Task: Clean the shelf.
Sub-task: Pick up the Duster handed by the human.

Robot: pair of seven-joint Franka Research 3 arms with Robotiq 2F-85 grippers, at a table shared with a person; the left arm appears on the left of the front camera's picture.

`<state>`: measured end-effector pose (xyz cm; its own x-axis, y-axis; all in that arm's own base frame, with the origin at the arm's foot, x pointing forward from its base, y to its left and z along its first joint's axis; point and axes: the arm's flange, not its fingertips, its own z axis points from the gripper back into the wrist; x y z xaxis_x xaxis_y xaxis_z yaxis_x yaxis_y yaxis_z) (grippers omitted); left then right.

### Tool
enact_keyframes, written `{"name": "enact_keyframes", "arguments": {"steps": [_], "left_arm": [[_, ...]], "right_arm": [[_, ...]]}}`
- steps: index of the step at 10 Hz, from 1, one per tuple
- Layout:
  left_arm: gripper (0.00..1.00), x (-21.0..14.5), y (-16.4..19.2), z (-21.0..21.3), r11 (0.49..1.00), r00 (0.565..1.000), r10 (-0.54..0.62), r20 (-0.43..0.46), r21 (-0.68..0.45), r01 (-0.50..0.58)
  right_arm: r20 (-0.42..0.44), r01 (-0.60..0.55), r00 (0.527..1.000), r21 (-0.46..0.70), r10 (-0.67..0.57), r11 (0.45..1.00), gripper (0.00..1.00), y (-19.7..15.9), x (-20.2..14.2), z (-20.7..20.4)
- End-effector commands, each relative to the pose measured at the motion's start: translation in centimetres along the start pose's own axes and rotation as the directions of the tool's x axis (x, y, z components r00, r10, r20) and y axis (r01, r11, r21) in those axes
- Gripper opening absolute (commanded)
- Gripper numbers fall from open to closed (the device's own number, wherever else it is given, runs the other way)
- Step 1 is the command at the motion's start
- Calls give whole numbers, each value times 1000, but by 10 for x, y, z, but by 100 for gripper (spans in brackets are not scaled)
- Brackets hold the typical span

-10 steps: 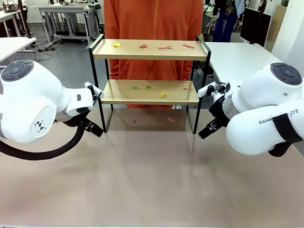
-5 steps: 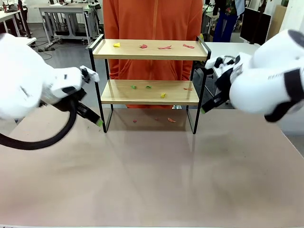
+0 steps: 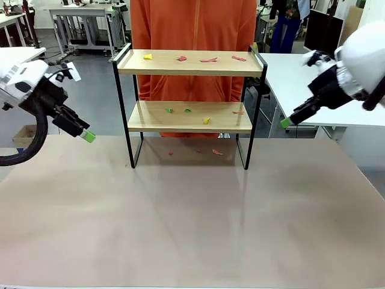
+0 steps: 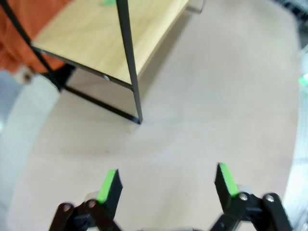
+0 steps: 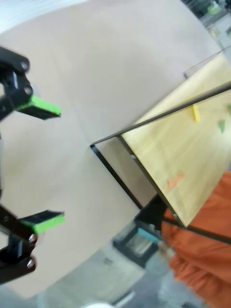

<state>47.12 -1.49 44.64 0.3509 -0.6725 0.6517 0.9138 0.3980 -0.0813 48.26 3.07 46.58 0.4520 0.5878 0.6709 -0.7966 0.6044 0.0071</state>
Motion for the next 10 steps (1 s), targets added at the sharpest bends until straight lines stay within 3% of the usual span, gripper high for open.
{"name": "enact_keyframes", "arguments": {"steps": [1,2,3,4,7,8,10], "left_arm": [[100,-16,49,-16,993,992,-105,71,-48,109],[100,-24,60,-15,989,981,-128,147,-53,137],[100,-20,44,-11,999,989,-44,142,-23,48],[100,-24,38,-8,994,991,-100,89,-26,103],[100,-24,38,-8,994,991,-100,89,-26,103],[100,-25,45,-13,994,990,-101,103,-23,104],[100,-29,99,-10,995,987,-65,147,-64,75]], "right_arm": [[98,-124,989,162,109,979,100,-61,-25,-19],[148,-98,987,193,70,976,100,-76,-34,-25],[19,-29,999,138,27,990,100,-63,-36,-29],[125,-103,988,114,89,988,100,-38,-30,6],[125,-103,988,114,89,988,100,-38,-30,6],[102,-98,991,132,85,986,100,-47,-33,-4],[251,-114,966,178,67,977,100,-108,-34,-6]]}}
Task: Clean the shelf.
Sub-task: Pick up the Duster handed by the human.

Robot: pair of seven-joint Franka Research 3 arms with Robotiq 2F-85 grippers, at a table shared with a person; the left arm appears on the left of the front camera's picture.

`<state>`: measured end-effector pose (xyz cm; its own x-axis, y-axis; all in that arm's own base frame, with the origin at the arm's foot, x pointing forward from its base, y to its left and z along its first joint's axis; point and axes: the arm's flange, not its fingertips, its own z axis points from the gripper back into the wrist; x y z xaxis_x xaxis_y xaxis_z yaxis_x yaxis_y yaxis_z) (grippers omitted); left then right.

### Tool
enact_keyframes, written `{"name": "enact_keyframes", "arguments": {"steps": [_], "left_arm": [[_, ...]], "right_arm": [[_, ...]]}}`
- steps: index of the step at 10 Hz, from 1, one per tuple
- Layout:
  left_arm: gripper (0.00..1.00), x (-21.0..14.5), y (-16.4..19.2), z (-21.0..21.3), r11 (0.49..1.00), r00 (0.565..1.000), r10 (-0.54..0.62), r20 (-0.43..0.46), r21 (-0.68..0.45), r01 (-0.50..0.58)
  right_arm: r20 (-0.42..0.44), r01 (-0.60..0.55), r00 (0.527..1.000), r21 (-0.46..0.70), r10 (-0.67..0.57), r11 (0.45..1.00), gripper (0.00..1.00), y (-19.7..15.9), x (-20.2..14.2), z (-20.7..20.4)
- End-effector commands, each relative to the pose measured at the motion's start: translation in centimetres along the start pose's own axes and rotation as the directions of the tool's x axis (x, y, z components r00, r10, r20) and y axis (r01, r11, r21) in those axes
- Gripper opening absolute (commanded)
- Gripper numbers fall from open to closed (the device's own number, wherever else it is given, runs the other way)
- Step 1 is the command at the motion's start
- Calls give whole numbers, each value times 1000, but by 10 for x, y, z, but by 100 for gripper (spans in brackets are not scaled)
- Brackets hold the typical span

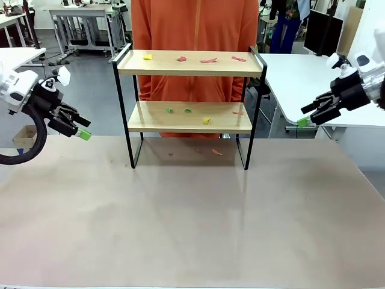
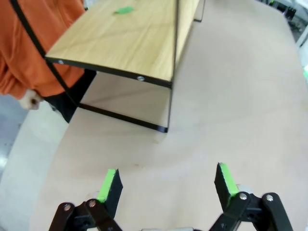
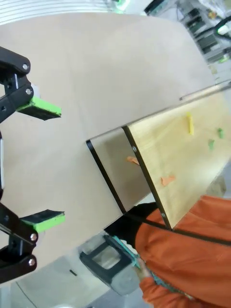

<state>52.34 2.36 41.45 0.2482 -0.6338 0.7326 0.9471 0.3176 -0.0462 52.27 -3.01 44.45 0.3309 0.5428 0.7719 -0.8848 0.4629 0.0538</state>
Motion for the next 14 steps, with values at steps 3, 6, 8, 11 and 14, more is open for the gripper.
{"name": "enact_keyframes", "arguments": {"steps": [3,6,8,11,14], "left_arm": [[100,-37,99,5,996,971,-7,239,-82,28],[100,-82,143,-14,990,903,-95,418,-53,129],[100,-107,155,-27,986,840,-131,526,-21,166],[100,-117,156,-39,984,761,-119,637,-27,176],[100,-112,167,-27,977,706,-83,703,-84,198]], "right_arm": [[309,-57,951,202,-8,978,100,-124,-44,-6],[455,-114,890,229,-3,967,100,-183,-84,-19],[526,-169,850,229,24,959,100,-195,-106,-24],[571,-206,820,231,39,951,100,-197,-114,-36],[582,-223,812,229,50,948,100,-198,-107,-38]]}}
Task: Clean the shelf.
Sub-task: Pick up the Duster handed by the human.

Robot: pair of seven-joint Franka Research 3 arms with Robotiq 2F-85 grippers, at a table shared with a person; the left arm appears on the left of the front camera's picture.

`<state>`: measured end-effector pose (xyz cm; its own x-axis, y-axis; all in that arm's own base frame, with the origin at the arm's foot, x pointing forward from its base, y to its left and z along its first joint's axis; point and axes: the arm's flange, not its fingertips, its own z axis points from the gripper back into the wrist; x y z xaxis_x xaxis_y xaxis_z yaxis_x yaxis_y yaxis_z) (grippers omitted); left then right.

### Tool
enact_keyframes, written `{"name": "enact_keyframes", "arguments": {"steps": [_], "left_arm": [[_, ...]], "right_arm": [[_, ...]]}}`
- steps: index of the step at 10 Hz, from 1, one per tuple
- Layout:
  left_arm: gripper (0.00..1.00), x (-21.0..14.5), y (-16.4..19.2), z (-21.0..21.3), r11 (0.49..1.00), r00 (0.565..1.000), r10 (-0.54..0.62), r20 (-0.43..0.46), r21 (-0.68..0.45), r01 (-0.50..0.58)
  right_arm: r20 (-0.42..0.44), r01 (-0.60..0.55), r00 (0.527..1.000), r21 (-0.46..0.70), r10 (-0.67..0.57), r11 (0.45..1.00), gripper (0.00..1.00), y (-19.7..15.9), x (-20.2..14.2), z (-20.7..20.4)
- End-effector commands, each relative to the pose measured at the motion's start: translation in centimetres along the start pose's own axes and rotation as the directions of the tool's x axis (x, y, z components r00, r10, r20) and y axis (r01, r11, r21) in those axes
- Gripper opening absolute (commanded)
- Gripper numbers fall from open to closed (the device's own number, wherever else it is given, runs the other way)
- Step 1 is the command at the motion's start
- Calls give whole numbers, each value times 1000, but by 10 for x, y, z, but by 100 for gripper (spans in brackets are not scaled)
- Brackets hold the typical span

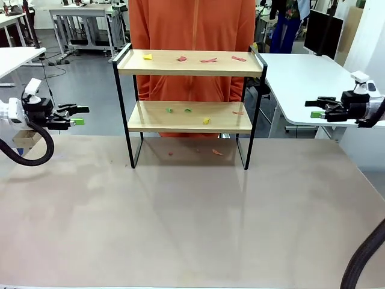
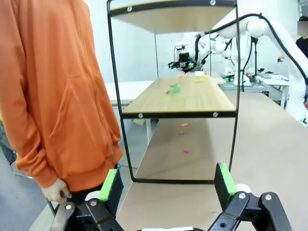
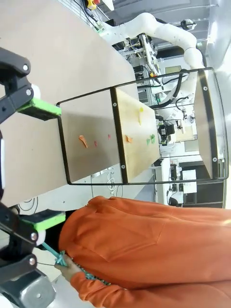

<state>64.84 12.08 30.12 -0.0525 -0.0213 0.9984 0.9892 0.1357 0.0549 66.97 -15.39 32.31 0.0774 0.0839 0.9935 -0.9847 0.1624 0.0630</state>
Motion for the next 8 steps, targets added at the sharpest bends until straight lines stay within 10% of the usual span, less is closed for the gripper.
{"name": "enact_keyframes", "arguments": {"steps": [1,8], "left_arm": [[100,10,11,7,1000,998,10,65,-26,-8],[100,21,9,20,996,984,56,168,-83,-43]], "right_arm": [[39,-45,998,3,44,999,100,-6,6,-1],[57,-36,998,15,35,999,100,-6,19,-6]]}}
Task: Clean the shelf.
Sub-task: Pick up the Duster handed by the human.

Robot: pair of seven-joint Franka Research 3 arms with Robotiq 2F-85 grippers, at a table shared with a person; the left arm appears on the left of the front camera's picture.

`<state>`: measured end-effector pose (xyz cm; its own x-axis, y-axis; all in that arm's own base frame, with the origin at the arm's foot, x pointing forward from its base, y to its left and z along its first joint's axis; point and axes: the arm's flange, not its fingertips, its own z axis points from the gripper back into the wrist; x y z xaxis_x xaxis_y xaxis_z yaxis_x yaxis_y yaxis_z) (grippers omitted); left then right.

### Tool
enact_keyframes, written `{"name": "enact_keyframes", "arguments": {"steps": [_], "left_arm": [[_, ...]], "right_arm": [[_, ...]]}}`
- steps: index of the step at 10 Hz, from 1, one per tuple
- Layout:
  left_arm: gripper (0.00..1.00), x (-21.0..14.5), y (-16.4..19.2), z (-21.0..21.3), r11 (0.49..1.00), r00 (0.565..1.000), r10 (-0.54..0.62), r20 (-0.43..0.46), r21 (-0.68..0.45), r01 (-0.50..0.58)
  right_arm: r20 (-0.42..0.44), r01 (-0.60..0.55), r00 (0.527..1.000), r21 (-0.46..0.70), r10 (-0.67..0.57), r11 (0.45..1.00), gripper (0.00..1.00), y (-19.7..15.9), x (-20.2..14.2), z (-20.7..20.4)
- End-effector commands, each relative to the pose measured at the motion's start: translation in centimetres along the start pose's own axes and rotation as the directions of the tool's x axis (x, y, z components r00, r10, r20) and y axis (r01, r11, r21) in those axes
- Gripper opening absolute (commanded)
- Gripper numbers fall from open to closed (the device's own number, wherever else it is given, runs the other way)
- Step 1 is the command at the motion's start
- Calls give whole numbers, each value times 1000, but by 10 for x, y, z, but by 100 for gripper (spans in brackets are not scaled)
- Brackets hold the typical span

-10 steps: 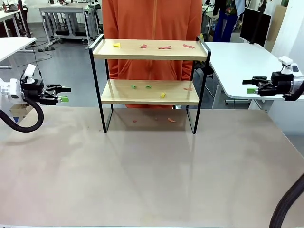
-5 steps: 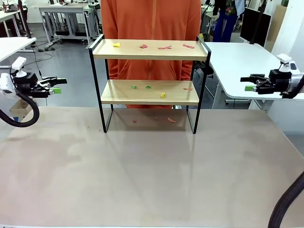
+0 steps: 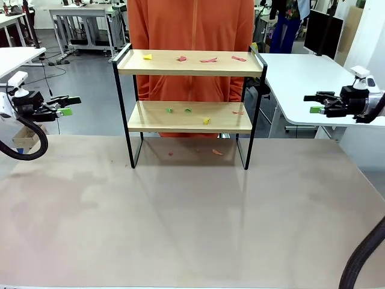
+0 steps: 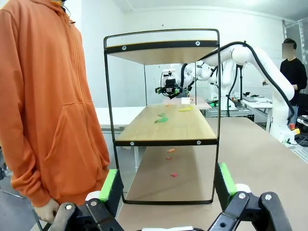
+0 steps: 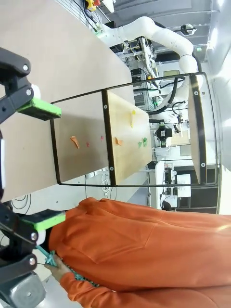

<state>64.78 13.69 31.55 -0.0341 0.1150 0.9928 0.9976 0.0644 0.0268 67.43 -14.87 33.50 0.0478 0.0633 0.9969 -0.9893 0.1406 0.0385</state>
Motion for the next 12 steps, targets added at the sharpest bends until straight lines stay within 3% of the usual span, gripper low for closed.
{"name": "enact_keyframes", "arguments": {"steps": [1,4,5,12], "left_arm": [[100,9,7,4,1000,999,22,43,-9,-21],[100,11,6,4,999,996,38,75,20,-40],[100,5,1,2,1000,999,15,35,6,-16],[100,5,1,2,1000,999,15,35,6,-16]], "right_arm": [[31,-12,999,-13,13,1000,100,-3,8,-1],[3,-2,1000,-2,2,1000,100,0,1,0],[3,-2,1000,-2,2,1000,100,0,1,0],[3,-2,1000,-2,2,1000,100,0,1,0]]}}
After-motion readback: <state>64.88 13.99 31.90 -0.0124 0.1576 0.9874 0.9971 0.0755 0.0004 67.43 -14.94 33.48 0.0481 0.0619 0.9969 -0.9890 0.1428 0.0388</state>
